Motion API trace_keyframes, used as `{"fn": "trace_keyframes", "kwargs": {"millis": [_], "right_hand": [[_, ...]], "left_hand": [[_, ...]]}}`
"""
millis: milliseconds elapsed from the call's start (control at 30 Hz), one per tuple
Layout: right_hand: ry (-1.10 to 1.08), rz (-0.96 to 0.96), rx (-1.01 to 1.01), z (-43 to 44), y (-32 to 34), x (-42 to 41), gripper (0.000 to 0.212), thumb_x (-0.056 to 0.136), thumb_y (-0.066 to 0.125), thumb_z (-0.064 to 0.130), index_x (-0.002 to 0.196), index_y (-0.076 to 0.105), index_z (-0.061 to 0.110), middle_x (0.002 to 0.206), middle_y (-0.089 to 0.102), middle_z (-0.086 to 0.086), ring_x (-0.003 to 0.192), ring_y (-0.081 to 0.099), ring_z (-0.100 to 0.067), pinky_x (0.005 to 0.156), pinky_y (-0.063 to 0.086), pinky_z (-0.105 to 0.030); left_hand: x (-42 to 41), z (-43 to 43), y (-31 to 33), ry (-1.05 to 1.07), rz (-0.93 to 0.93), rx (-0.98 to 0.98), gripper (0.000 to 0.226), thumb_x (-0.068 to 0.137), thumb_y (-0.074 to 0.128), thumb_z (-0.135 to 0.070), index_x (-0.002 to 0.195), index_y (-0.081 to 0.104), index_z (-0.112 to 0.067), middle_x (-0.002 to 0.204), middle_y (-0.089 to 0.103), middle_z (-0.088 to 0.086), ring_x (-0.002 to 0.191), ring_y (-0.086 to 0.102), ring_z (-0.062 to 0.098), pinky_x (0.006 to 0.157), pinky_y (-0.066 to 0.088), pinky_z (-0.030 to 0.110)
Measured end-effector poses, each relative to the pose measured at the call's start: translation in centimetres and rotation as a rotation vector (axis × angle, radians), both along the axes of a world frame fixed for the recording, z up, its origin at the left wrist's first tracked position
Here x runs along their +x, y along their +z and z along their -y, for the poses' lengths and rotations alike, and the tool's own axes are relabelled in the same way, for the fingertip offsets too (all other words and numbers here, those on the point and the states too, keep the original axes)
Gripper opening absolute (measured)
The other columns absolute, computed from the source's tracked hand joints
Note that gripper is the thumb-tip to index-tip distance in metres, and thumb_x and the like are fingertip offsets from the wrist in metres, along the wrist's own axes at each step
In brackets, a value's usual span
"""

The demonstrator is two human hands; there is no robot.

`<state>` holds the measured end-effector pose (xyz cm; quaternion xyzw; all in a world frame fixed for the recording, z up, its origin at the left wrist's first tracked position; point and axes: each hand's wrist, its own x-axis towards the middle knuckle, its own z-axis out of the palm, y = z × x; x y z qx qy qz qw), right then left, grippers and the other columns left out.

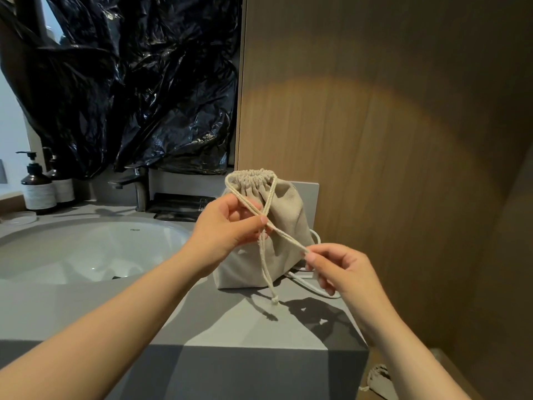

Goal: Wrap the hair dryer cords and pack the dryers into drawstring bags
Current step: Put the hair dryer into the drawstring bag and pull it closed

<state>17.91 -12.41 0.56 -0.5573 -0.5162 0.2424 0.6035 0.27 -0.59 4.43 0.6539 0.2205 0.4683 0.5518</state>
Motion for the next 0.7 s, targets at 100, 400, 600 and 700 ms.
{"fn": "trace_keyframes", "kwargs": {"millis": [100,400,600,700], "right_hand": [[-0.033,-0.008,0.094,0.3,1.5,0.7,0.008,0.086,0.067,0.011,0.09,0.073,0.01,0.069,0.069,-0.009,0.048,0.054,-0.013,0.039,0.04,-0.019],[0.164,-0.086,0.266,-0.7,7.0,0.1,0.018,0.073,0.07,0.012,0.09,0.073,0.006,0.073,0.071,-0.007,0.066,0.065,-0.013,0.058,0.054,-0.019],[0.079,0.227,0.288,-5.2,9.7,-3.3,0.01,0.077,0.077,0.004,0.085,0.071,0.008,0.068,0.071,-0.003,0.053,0.059,-0.01,0.049,0.045,-0.018],[-0.078,0.516,0.315,-7.0,9.6,-3.8,0.005,0.075,0.08,0.017,0.076,0.075,0.017,0.068,0.071,0.008,0.056,0.057,-0.001,0.058,0.046,-0.019]], "left_hand": [[-0.2,0.1,-0.1,-0.006,0.037,0.049,0.019,0.084,0.065,0.009,0.101,0.059,0.007,0.089,0.07,0.025,0.076,0.072,0.03,0.068,0.06,0.03],[-1.1,-0.6,-0.2,0.185,0.03,0.294,0.007,0.077,0.076,0.002,0.081,0.071,-0.002,0.071,0.073,0.014,0.065,0.07,0.023,0.069,0.061,0.034],[-1.5,-0.9,0.2,0.175,0.046,0.277,0.007,0.076,0.076,0.004,0.082,0.072,0.001,0.07,0.072,0.017,0.062,0.068,0.02,0.067,0.06,0.033],[-1.9,-1.0,0.5,0.156,0.063,0.269,0.008,0.076,0.075,0.005,0.082,0.072,0.002,0.071,0.07,0.023,0.061,0.066,0.022,0.065,0.058,0.034]]}}
